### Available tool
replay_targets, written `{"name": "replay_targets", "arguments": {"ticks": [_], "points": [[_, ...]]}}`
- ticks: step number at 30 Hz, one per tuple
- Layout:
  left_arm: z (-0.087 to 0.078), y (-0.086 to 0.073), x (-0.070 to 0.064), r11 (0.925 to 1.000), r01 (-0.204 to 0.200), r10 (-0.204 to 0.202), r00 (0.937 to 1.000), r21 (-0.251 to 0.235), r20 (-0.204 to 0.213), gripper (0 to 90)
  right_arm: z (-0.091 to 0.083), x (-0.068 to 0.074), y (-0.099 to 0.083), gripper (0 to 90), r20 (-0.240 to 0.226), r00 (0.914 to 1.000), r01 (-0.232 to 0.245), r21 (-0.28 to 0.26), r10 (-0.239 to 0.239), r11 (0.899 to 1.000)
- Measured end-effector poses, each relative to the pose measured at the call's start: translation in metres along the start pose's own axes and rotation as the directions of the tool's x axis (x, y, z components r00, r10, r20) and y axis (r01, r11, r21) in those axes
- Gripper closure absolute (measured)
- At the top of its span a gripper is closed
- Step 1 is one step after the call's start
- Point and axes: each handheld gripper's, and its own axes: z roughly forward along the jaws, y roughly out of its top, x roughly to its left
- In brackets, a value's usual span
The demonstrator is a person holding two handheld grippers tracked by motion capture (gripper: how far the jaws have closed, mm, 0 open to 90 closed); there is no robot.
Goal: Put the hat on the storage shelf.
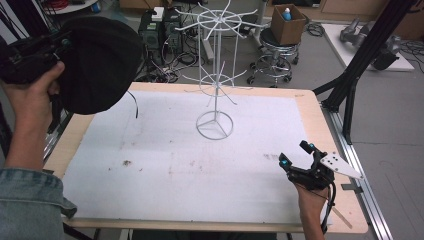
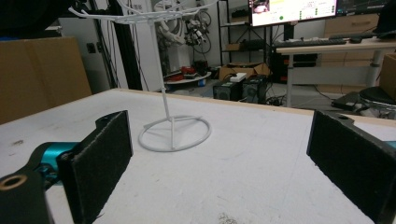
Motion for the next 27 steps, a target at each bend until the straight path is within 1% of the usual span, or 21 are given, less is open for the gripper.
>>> {"name": "replay_targets", "arguments": {"ticks": [6, 10, 13, 17, 23, 24, 27], "points": [[0.012, 0.008, 0.000, 0.9999, -0.006, 0.006, 1.0000, -0.012, 0.000, 73.8, -0.002, 0.001, 0.000, 6.0, 0.004, 1.0000, -0.005, 0.001, 0.005, 1.000], [0.016, 0.011, -0.001, 0.9997, 0.000, 0.000, 1.0000, -0.023, 0.001, 73.8, -0.002, 0.000, 0.000, 6.0, 0.005, 1.0000, -0.004, 0.001, 0.004, 1.000], [0.020, 0.012, -0.002, 0.9997, -0.008, 0.008, 1.0000, -0.023, 0.001, 73.7, -0.001, 0.000, 0.000, 6.0, -0.001, 1.0000, -0.005, 0.009, 0.005, 1.000], [0.025, 0.014, -0.001, 0.9994, 0.006, -0.006, 1.0000, -0.034, 0.000, 73.7, -0.001, 0.001, -0.001, 6.0, -0.003, 1.0000, -0.002, 0.012, 0.002, 1.000], [0.030, 0.018, 0.000, 0.9988, 0.009, -0.009, 1.0000, -0.047, -0.003, 73.8, -0.002, 0.003, 0.000, 6.0, -0.003, 1.0000, 0.000, 0.020, 0.000, 1.000], [0.032, 0.020, 0.002, 0.9991, -0.003, 0.003, 1.0000, -0.043, -0.005, 73.7, -0.003, 0.003, -0.001, 6.0, -0.004, 1.0000, 0.008, 0.022, -0.008, 1.000], [0.036, 0.021, 0.002, 0.9989, -0.004, 0.004, 1.0000, -0.047, -0.002, 73.8, -0.003, 0.004, -0.001, 6.0, -0.006, 1.0000, 0.006, 0.023, -0.006, 1.000]]}}
